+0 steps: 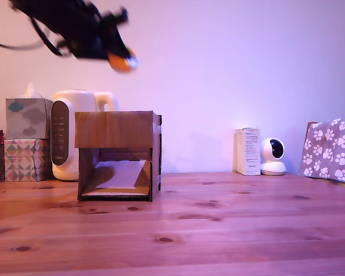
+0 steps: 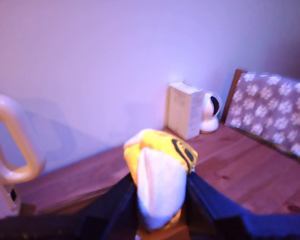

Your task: Drop the footbag into the cardboard dice tower

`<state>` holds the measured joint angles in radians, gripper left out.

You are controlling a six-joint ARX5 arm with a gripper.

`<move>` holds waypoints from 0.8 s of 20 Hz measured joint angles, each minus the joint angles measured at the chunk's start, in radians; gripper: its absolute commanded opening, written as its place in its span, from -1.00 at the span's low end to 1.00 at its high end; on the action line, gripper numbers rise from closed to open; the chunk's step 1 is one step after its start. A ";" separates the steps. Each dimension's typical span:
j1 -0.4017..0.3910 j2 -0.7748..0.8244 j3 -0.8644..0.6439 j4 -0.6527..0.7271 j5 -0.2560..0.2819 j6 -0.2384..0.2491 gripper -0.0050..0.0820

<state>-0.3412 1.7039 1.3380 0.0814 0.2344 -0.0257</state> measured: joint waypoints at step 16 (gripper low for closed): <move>0.038 0.163 0.120 -0.119 0.030 0.027 0.91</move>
<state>-0.3035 1.8671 1.4578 -0.0380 0.2642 0.0013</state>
